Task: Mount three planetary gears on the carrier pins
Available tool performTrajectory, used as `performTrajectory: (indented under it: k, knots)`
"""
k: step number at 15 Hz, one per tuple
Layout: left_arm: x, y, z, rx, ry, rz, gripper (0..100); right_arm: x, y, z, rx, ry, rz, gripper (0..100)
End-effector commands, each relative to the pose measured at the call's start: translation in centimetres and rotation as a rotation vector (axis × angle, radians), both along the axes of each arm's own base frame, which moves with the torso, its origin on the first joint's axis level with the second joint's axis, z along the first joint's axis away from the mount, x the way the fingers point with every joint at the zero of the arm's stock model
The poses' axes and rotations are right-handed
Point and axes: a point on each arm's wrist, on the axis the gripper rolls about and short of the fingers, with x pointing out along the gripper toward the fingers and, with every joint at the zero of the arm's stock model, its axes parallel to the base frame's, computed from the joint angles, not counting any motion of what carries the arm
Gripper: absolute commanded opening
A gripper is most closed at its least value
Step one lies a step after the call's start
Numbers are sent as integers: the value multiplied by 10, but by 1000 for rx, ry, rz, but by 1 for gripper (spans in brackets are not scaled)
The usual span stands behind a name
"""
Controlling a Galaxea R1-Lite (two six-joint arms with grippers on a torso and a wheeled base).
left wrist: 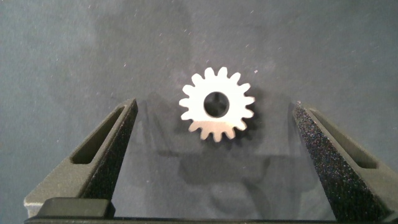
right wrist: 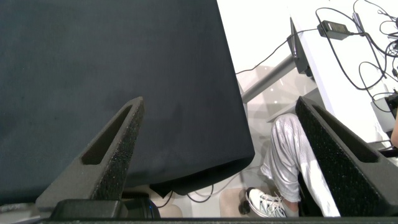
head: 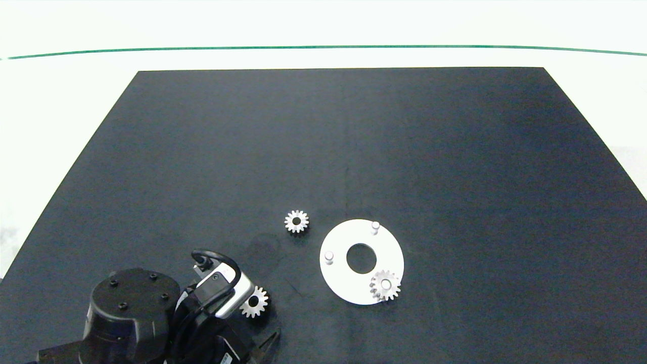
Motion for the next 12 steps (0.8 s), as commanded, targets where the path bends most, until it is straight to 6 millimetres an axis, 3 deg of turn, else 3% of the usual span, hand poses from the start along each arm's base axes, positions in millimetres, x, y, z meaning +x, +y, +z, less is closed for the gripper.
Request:
performTrajectory:
  k: [1,12]
  knots:
    - [2,0,0,1,-4,6,96,0,0,0,-2,3,-1,100]
    - [2,-1,1,0,-9,4,73,0,0,1,-2,-2,29,100]
